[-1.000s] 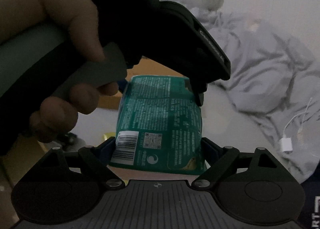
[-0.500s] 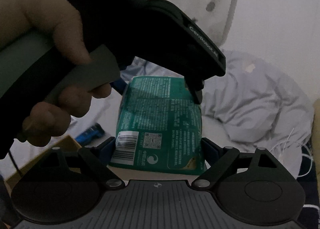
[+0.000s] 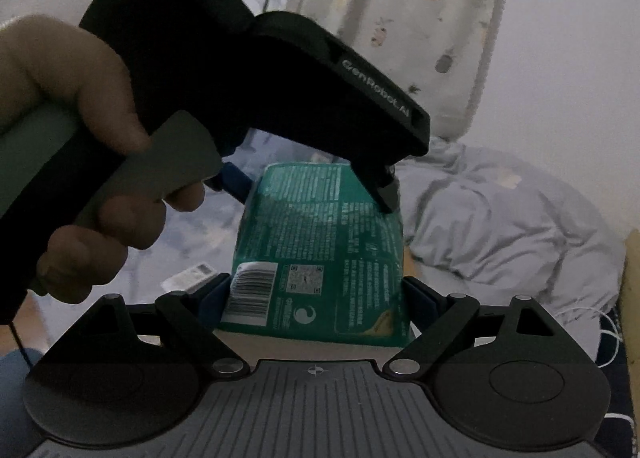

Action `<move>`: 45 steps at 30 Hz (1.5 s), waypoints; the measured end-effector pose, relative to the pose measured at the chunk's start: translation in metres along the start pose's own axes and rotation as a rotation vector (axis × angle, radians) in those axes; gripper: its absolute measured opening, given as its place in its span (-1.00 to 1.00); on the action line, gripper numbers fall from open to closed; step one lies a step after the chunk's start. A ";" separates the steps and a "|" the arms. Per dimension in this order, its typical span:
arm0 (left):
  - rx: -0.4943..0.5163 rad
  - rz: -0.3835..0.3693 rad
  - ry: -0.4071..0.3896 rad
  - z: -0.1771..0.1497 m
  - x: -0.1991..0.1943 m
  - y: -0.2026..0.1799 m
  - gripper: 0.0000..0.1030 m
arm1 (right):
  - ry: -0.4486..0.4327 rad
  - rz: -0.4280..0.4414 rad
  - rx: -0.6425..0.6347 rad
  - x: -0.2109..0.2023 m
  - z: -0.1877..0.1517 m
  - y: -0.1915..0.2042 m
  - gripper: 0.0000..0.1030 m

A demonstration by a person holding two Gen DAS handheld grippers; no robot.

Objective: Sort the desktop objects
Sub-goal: 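Carry the tissue pack with the left tool over the cardboard box, then lower the tissue pack into the box beside the pink mouse, open left tool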

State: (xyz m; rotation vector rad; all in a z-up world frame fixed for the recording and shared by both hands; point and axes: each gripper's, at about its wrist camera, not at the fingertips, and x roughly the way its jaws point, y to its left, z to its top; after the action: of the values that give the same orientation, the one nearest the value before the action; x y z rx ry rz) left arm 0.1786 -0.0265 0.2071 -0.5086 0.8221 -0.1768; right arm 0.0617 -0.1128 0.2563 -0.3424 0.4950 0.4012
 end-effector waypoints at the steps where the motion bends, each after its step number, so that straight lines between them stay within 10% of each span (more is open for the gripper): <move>1: -0.005 0.001 0.002 -0.006 -0.003 0.006 0.87 | -0.001 0.008 -0.001 -0.003 -0.002 0.008 0.76; 24: -0.084 0.077 0.178 -0.121 0.041 0.125 0.87 | 0.151 0.182 0.023 -0.002 -0.115 0.141 0.75; 45: -0.052 0.107 0.383 -0.128 0.148 0.145 0.83 | 0.277 0.233 0.116 0.102 -0.174 0.104 0.73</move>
State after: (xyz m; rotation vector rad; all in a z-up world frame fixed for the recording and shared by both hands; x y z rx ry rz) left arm 0.1774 0.0025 -0.0348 -0.4847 1.2280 -0.1564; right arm 0.0301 -0.0646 0.0373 -0.2292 0.8298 0.5517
